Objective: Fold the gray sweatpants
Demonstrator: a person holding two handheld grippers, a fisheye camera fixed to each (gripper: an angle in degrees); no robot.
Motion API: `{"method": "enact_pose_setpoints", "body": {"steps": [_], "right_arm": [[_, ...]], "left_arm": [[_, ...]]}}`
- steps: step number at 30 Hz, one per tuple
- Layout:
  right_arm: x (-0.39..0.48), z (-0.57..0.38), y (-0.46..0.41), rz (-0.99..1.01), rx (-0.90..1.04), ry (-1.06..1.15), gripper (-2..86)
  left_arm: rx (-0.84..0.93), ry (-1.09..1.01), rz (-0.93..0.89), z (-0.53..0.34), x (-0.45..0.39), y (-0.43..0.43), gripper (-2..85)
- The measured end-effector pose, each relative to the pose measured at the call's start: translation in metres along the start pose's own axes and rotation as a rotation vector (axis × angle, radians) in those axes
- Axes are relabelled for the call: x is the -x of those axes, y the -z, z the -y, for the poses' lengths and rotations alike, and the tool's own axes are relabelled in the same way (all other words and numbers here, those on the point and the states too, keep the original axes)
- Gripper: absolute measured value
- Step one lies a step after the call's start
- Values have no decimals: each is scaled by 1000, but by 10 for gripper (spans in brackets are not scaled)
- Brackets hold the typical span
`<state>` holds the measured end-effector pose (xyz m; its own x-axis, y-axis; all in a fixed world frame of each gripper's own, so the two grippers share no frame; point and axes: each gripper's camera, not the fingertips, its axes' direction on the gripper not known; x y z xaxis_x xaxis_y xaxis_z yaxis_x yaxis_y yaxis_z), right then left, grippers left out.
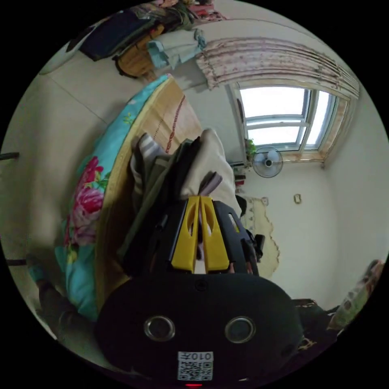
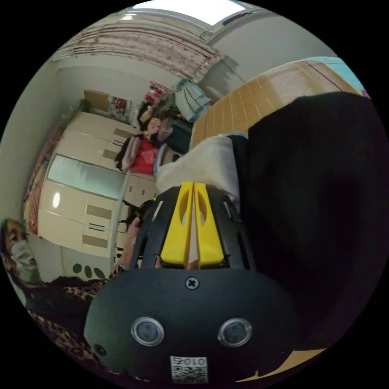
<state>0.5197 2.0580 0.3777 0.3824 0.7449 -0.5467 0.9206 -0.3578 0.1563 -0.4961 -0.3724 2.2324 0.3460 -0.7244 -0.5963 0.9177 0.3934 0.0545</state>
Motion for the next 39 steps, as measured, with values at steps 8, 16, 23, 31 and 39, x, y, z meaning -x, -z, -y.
{"method": "enact_pose_setpoints", "body": {"steps": [8,16,23,31,39], "right_arm": [[48,31,-45,59,132,138,20],[94,18,-49,428,-33,322,19],[294,24,-163,838,296,994,18],[458,-141,-303,946,753,1191,19],[524,-331,-353,703,886,1198,20]], "left_arm": [[31,-24,14,-102,-87,-19,-2],[93,-138,-119,-211,-189,6,-2],[88,-313,285,-413,-306,42,-2],[-222,-234,870,-588,-441,97,-2],[-606,-248,1109,-763,-588,144,-1]]}}
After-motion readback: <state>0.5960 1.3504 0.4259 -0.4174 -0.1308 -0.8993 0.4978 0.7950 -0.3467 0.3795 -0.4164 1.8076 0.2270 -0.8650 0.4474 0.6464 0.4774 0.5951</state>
